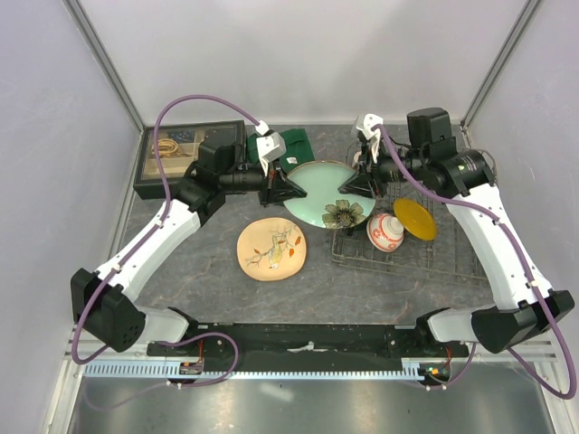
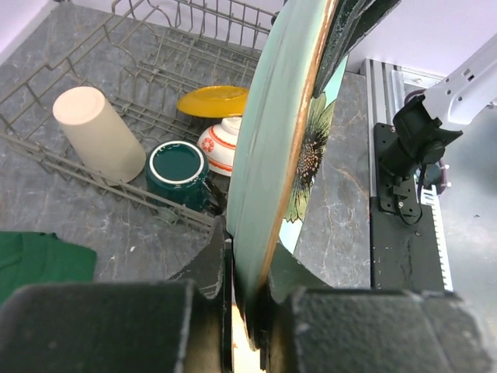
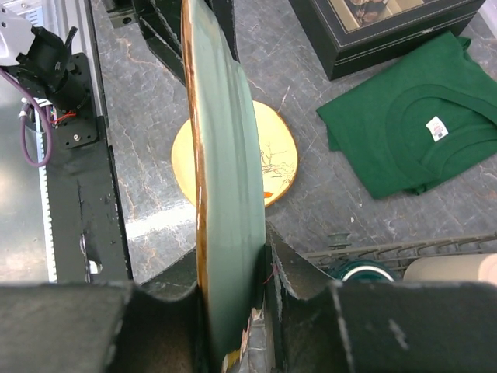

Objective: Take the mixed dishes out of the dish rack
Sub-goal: Place the plate at the center of the board.

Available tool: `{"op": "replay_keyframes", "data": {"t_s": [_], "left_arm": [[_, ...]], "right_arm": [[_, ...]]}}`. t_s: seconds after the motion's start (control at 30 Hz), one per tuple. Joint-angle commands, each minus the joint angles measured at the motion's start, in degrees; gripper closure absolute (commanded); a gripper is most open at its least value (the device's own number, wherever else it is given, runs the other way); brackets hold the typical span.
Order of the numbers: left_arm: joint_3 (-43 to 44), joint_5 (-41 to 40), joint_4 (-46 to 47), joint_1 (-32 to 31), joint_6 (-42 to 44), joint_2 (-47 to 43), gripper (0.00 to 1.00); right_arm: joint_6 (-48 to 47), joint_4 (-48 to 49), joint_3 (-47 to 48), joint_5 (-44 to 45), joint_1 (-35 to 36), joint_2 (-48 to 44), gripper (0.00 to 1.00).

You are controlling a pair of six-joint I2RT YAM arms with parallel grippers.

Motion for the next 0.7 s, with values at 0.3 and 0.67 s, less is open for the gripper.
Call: {"op": "replay_keyframes", "data": {"t_s": [0.3,0.67], "left_arm": [[-1.35,10.46,5.37,-0.69,-2.59,-2.02,0.99],[-2.84,6.42,-1.92,1.85,0.22,-1.5,0.98]], "right_arm": [[-0.98,3.63,-1.78,-4.82,-0.02,-1.36,0.36],[-0.8,4.33,-1.96,-2.01,-0.1,-3.12,0.21]]}}
